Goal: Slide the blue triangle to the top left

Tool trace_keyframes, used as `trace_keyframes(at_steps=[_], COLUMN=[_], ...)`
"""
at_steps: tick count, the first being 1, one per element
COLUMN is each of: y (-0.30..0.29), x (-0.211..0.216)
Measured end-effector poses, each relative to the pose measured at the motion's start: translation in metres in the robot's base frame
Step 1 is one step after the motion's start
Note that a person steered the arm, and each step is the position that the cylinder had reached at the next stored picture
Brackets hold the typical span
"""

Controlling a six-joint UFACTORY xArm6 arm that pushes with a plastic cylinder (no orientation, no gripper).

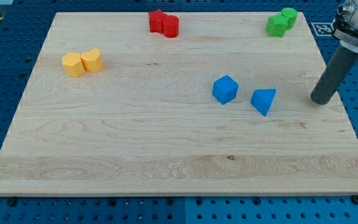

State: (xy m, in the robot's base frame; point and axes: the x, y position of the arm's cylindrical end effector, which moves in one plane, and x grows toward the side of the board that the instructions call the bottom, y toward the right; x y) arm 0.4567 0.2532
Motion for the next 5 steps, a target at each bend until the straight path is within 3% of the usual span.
trace_keyframes(at_steps=[5], y=[-0.108], x=[0.008])
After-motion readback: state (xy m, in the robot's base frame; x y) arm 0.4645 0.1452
